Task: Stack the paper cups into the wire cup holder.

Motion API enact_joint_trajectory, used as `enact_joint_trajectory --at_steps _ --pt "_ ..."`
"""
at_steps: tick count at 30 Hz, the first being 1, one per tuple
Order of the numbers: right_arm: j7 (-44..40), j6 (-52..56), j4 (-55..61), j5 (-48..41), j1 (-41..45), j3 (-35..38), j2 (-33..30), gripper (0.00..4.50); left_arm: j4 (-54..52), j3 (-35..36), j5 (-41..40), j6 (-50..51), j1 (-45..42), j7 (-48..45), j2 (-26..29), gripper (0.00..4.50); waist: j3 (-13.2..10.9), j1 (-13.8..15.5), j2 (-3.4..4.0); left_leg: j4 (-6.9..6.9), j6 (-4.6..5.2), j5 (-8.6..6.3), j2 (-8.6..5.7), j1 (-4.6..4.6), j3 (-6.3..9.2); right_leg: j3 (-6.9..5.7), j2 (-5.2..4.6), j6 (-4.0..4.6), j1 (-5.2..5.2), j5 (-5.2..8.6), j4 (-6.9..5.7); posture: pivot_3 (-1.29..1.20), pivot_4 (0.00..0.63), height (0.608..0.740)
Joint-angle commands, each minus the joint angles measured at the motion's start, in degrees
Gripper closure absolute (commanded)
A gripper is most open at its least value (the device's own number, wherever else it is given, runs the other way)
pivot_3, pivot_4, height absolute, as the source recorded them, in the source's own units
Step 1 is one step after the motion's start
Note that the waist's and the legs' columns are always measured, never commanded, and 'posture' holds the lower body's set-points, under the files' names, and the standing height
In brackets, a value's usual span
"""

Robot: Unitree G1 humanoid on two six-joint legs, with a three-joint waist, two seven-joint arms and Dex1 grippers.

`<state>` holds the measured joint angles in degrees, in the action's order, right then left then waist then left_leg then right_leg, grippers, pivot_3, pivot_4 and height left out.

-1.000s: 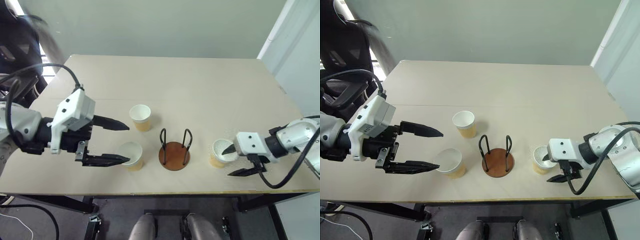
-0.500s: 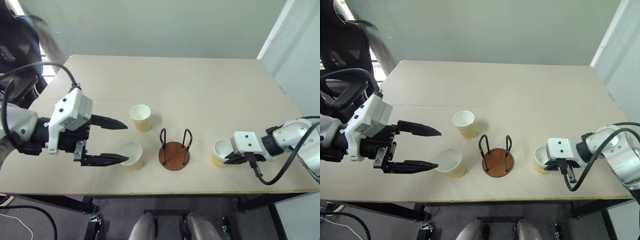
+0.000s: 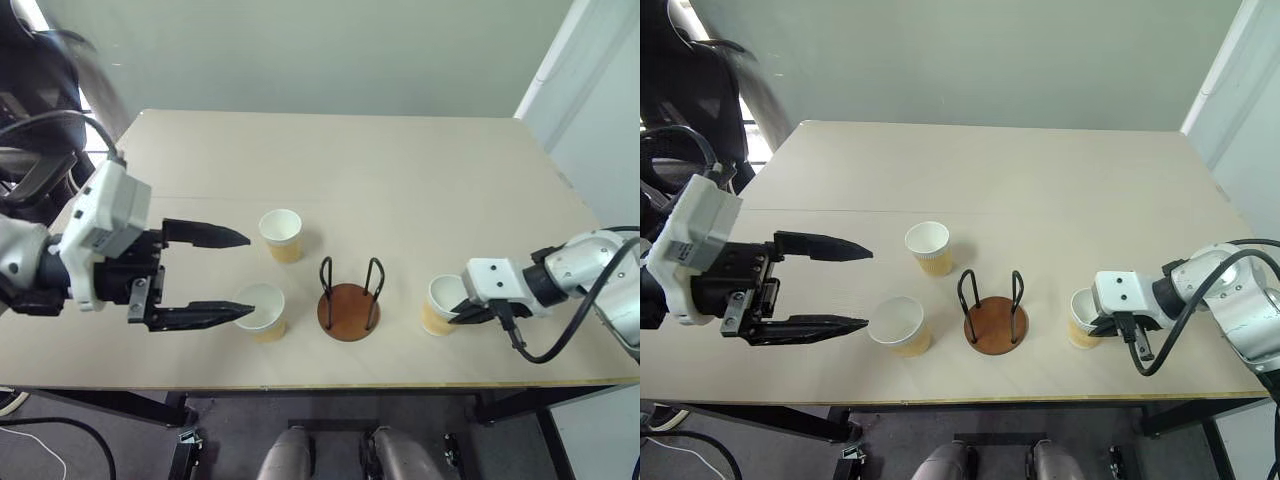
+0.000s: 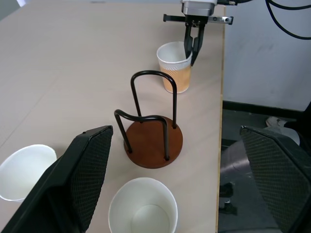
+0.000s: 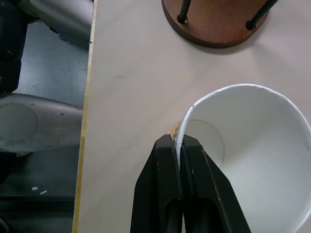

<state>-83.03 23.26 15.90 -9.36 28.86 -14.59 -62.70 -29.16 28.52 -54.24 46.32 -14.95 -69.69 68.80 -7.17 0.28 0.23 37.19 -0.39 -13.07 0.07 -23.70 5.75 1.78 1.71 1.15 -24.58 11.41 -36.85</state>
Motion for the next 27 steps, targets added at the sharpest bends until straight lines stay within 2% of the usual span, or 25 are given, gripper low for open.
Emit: enact_joint_trajectory --at_steps 1,5,8,14,17,22,27 --pt "-1.9 -1.2 0.1 -1.1 3.3 2.3 -1.0 4.49 -0.8 3.1 -0.6 0.0 0.5 0.1 0.9 0.0 0.0 0.0 0.0 0.0 0.0 0.0 0.0 0.0 -0.01 0.0 0.0 0.02 0.0 0.0 0.0 0.0 0.15 0.74" --pt "-5.6 -1.9 -1.5 -4.0 7.1 4.8 -2.6 4.49 -0.5 4.8 0.0 0.1 2.0 -0.1 1.5 0.0 0.0 0.0 0.0 -0.01 0.0 0.0 0.0 0.01 -0.01 0.0 0.0 0.14 0.0 0.07 -0.01 0.0 0.15 0.74" --pt "-9.0 -3.6 -4.0 -7.1 13.5 6.6 -4.6 4.49 -0.7 7.5 0.5 0.8 4.8 -0.6 1.4 0.0 0.0 0.0 0.05 -0.03 0.0 0.0 0.0 0.0 -0.03 0.01 0.0 0.34 -0.02 0.18 0.01 0.0 0.15 0.74" --pt "-9.5 -7.9 -10.7 -17.5 29.9 1.8 -8.7 4.49 -1.2 13.4 1.7 1.4 10.5 -1.9 1.0 0.0 0.0 -0.1 0.05 -0.13 -0.03 -0.03 0.02 0.03 -0.01 -0.02 0.01 0.65 -0.05 0.39 -0.01 0.0 0.15 0.74" --pt "-9.5 -6.8 -13.4 -24.0 39.0 -1.2 -6.2 4.49 -1.4 17.3 2.9 2.0 13.8 -2.7 0.5 0.0 0.0 -0.3 0.08 -0.17 -0.03 -0.03 0.02 0.04 -0.01 0.0 0.01 0.66 -0.07 0.42 -0.03 0.0 0.15 0.74" --pt "-9.5 0.0 -11.9 -32.3 44.3 -2.6 -0.2 4.49 -2.9 22.7 4.4 2.7 19.6 -3.4 -1.2 0.0 0.0 -0.7 0.07 -0.19 -0.02 -0.04 0.1 0.08 -0.01 -0.01 0.1 0.78 -0.07 0.49 -0.06 0.0 0.15 0.74" --pt "-9.5 1.3 -11.3 -26.4 43.8 -4.3 9.1 4.49 -5.5 25.0 3.2 3.9 21.6 -2.0 -2.4 0.0 0.0 -0.6 0.07 -0.13 -0.02 -0.04 0.11 0.08 0.0 0.0 0.1 0.82 -0.06 0.47 -0.08 0.0 0.15 0.74"
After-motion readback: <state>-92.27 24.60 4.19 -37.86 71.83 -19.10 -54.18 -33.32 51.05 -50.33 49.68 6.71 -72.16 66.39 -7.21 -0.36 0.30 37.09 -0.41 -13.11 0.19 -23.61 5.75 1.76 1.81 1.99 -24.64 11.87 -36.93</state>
